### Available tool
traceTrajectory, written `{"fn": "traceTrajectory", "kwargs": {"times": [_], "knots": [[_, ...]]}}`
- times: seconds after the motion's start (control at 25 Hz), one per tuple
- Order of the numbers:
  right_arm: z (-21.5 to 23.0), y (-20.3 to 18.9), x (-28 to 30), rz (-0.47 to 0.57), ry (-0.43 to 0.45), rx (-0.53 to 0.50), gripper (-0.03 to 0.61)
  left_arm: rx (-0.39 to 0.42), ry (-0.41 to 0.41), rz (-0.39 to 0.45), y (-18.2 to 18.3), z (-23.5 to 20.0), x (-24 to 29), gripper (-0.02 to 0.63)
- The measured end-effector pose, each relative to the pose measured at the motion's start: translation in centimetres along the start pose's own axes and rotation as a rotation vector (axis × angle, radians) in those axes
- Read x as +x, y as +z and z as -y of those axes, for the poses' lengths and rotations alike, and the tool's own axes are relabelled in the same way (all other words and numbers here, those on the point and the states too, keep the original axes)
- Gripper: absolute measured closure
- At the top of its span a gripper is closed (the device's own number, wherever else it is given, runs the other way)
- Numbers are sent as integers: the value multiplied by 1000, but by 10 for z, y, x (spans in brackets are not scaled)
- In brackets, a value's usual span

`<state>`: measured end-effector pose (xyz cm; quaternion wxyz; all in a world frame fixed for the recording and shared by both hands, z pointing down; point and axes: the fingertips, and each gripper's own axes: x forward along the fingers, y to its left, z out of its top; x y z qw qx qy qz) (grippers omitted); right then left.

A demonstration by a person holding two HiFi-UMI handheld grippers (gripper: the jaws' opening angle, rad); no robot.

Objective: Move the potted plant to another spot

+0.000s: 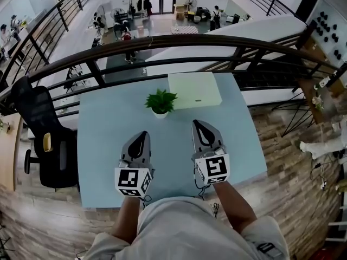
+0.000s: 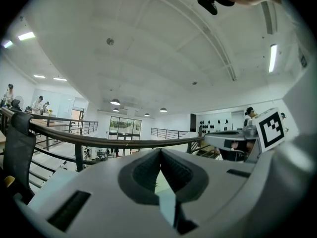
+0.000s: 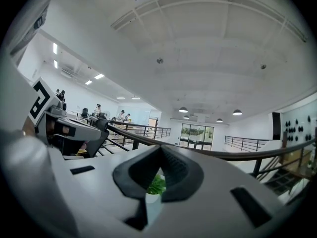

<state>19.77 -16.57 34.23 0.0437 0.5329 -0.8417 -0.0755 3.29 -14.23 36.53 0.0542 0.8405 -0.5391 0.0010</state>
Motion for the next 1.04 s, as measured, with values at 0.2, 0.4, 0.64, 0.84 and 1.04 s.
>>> {"fn": "traceTrajectory", "kwargs": {"times": [0.2, 0.4, 0.64, 0.84, 1.04], "knots": [[3, -2, -2, -15, 1, 18, 576, 2, 3, 0, 0, 0, -1, 601], [7, -4, -3, -16, -9, 45, 577, -3, 9, -4, -3, -3, -4, 601], [7, -6, -7, -23, -16, 34, 575, -7, 17, -5, -5, -4, -7, 601], [6, -5, -9, -24, -18, 36, 575, -6, 19, -5, -4, -6, -10, 601], [4, -5, -9, -23, -13, 52, 575, -8, 19, -2, -5, -6, -11, 601]]}}
